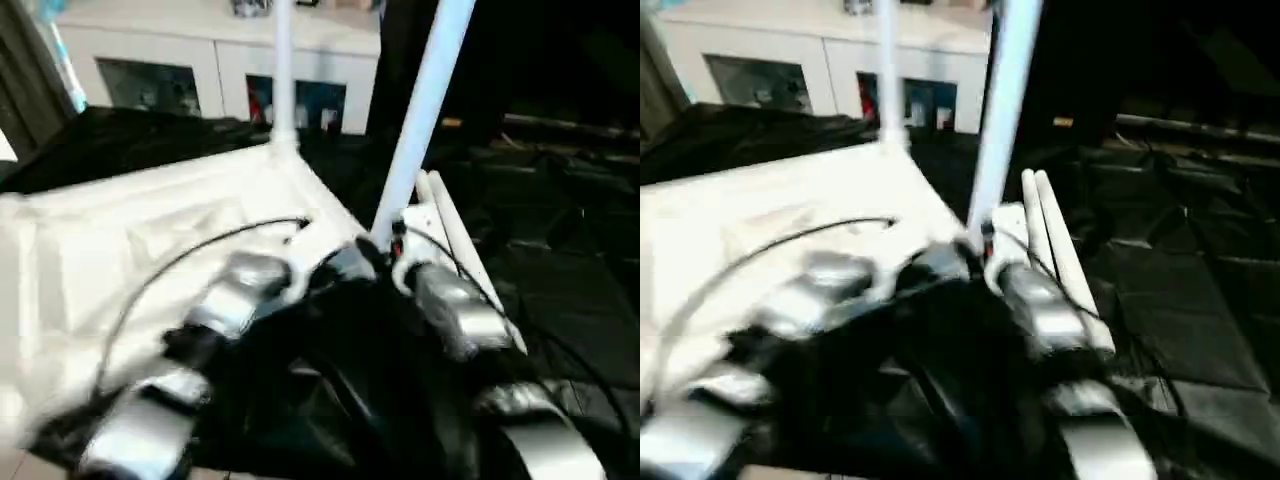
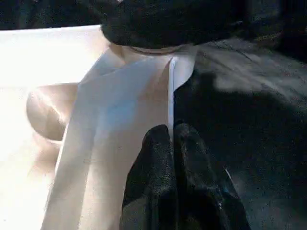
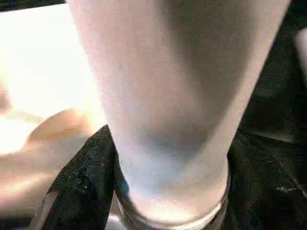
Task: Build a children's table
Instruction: Rotate leg to tighten
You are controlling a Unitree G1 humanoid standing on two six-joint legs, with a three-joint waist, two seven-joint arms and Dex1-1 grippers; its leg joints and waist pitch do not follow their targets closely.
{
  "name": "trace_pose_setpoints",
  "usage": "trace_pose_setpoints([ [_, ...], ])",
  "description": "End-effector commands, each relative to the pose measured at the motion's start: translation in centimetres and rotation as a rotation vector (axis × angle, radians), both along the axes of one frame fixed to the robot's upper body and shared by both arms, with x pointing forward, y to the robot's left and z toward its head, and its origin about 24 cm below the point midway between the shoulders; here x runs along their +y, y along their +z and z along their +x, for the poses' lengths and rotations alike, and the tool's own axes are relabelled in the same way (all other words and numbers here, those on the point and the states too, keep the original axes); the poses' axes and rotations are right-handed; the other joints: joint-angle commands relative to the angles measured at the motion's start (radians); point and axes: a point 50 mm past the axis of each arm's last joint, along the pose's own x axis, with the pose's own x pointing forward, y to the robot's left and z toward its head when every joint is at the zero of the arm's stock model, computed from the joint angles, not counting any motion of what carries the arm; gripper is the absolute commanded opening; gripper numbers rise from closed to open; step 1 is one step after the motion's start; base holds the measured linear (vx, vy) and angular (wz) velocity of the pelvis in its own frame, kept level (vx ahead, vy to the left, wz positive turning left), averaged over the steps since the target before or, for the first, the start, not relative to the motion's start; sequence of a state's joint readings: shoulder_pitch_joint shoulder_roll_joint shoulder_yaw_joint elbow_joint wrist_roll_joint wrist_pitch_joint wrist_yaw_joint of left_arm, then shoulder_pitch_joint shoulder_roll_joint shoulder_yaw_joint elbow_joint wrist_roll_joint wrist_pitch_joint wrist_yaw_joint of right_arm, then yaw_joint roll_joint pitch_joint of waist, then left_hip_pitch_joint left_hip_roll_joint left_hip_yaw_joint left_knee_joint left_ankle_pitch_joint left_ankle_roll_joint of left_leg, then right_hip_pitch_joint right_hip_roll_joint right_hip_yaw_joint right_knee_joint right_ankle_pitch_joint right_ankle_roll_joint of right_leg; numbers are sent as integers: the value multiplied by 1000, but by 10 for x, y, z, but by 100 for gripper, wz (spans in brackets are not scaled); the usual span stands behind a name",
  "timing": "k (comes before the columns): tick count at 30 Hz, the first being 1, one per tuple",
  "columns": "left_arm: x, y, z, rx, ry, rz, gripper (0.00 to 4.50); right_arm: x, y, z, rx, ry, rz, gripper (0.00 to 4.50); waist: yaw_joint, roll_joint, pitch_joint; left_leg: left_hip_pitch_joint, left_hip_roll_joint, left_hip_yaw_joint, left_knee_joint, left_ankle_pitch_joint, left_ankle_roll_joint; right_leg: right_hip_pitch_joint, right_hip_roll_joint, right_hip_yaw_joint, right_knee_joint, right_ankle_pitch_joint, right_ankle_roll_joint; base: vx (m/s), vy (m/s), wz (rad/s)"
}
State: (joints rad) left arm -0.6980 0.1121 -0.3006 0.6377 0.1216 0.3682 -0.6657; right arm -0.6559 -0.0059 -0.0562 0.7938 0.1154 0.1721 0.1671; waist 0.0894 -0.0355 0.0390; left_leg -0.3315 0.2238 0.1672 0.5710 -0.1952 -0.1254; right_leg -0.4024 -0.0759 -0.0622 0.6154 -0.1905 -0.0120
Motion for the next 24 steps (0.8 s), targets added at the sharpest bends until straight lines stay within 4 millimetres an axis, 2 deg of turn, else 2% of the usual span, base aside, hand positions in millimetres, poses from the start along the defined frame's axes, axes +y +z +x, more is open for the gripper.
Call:
trace_pose_setpoints([
  [1,-13,-6,-1,0,40,40,0,23,-24,-12,115,30,16,274,0,5,-53,-8,-4,10,-65,-170,-8,49,-50,42,-75,-184,-162,0,0,0],
  [3,-28,-5,-4,-5,7,26,0,32,-21,-12,100,64,20,274,1,2,-54,-12,-5,11,-63,-151,5,52,-50,42,-72,-133,-170,0,0,0],
  [4,-31,-5,-5,-7,-1,22,0,34,-20,-11,94,78,22,308,2,6,-55,-12,-6,11,-62,-138,12,54,-49,42,-69,-104,-178,0,0,0],
  [5,-32,-5,-4,-14,-7,28,0,35,-19,-11,90,82,28,329,2,4,-54,-13,-6,12,-62,-137,15,54,-49,42,-70,-99,-179,0,0,0],
  [8,-25,-6,-2,-22,-6,42,0,27,-17,-8,74,80,13,360,2,4,-50,-12,-6,11,-66,-179,20,53,-51,40,-78,-164,-172,0,0,0],
  [11,-10,-9,-1,-21,-7,69,0,16,-13,-5,21,96,-53,380,0,4,-49,-11,-4,8,-69,-224,14,49,-54,39,-88,-264,-147,0,0,0],
  [12,-10,-9,-1,-21,-7,70,0,15,-13,-5,19,97,-55,380,0,4,-50,-11,-4,7,-69,-222,13,49,-54,39,-88,-264,-145,0,0,0],
  [15,10,-10,-1,-17,-44,66,0,-2,-9,-8,-31,224,-76,380,0,4,-51,-14,-4,8,-67,-205,24,52,-52,39,-85,-222,-153,0,0,0],
  [16,14,-10,-1,-11,-44,69,0,-4,-8,-9,-39,253,-81,380,1,3,-53,-20,-3,8,-66,-177,32,58,-52,40,-78,-169,-164,0,0,0],
  [17,16,-9,-2,-20,-60,69,0,-6,-7,-10,-46,284,-86,380,2,6,-55,-18,-3,8,-63,-147,40,59,-50,39,-72,-112,-179,0,0,0],
  [18,16,-9,-2,-20,-60,69,0,-6,-7,-10,-46,284,-86,380,1,5,-56,-19,-4,9,-61,-135,45,60,-50,40,-69,-83,-189,0,0,0],
  [19,23,-7,-3,-30,-119,55,0,-12,-4,-15,-65,380,-94,380,0,8,-57,-18,-4,9,-61,-113,50,61,-49,39,-65,-41,-207,0,0,0],
  [20,26,-6,-4,-30,-136,53,0,-14,-2,-17,-70,417,-97,380,4,5,-58,-18,-5,11,-57,-104,64,64,-49,39,-63,-12,-218,0,0,0],
  [21,33,-6,-5,-5,-147,37,0,-19,2,-21,-84,493,-95,380,2,7,-56,-18,-4,11,-58,-106,74,64,-48,40,-63,2,-225,0,0,0],
  [22,34,-5,-6,-5,-154,31,0,-21,3,-22,-89,502,-100,380,3,7,-57,-16,-3,12,-57,-105,77,64,-49,39,-62,2,-229,0,0,0],
  [23,37,-3,-7,-7,-175,16,0,-23,5,-22,-99,523,-112,380,2,12,-55,-15,-2,11,-58,-111,75,63,-49,39,-63,-12,-234,0,0,0],
  [24,40,-2,-8,-9,-204,4,0,-25,7,-22,-108,530,-120,380,0,10,-54,-16,-3,12,-59,-117,73,62,-49,39,-65,-23,-236,0,0,0],
])
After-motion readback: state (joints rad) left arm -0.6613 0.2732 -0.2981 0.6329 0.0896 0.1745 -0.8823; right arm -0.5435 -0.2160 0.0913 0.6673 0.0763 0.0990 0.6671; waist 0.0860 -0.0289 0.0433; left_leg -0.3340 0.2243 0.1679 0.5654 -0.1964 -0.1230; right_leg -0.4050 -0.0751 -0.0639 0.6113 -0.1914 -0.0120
